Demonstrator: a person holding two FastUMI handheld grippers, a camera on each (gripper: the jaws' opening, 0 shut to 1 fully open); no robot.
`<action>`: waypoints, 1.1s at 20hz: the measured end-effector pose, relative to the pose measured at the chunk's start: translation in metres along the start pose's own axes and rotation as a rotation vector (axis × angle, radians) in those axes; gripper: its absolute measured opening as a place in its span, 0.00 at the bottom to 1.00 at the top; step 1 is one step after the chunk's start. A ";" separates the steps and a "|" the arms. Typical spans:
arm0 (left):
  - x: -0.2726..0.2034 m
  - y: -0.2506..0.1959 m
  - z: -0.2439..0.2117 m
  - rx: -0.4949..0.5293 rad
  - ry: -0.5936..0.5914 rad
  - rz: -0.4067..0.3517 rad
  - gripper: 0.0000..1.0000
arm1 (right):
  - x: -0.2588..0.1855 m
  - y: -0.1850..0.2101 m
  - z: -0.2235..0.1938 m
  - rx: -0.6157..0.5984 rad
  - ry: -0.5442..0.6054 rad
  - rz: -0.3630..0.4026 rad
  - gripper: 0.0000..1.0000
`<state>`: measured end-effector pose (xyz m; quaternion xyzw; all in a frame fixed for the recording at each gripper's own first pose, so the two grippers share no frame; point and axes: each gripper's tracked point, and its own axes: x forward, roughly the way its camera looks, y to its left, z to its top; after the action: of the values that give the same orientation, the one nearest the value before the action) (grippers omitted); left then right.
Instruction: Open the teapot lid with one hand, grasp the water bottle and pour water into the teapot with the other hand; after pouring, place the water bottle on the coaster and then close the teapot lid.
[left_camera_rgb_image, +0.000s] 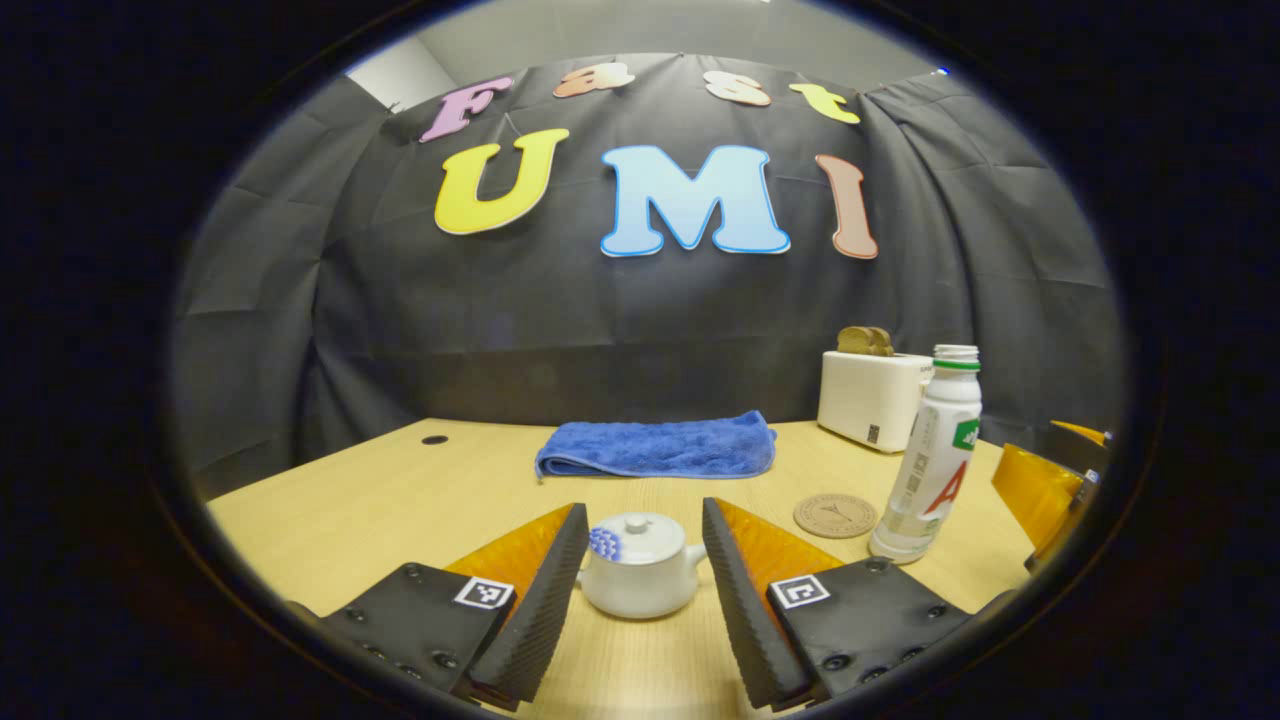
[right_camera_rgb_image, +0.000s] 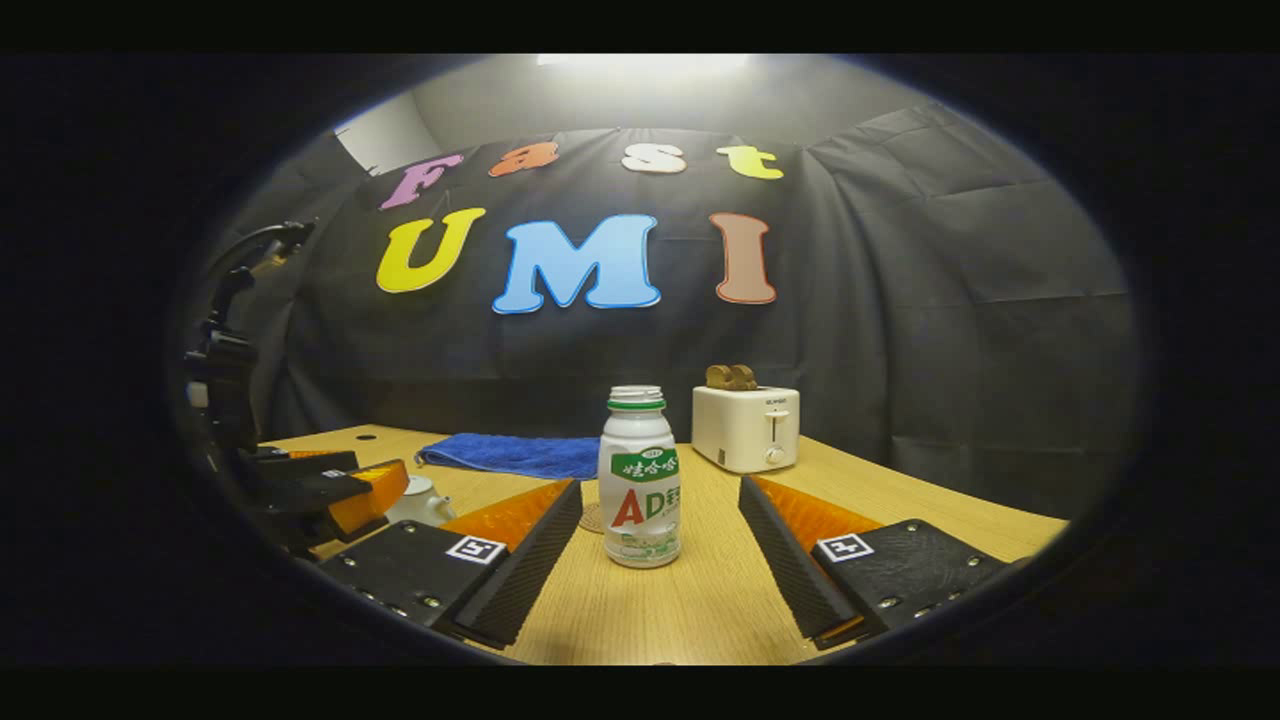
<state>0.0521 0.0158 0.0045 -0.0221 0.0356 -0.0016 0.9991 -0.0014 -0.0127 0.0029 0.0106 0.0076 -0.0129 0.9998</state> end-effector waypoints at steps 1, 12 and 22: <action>0.008 0.002 -0.002 0.005 0.010 -0.001 0.80 | 0.000 0.000 0.000 -0.001 0.000 -0.001 0.97; 0.060 0.011 -0.022 -0.004 0.085 -0.014 0.77 | 0.008 -0.007 -0.009 0.006 0.027 -0.011 0.97; 0.063 0.006 -0.016 0.057 0.071 -0.013 0.26 | 0.015 -0.009 -0.016 0.024 0.047 -0.016 0.97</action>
<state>0.1136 0.0208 -0.0166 0.0062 0.0707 -0.0099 0.9974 0.0133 -0.0220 -0.0132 0.0230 0.0311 -0.0209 0.9990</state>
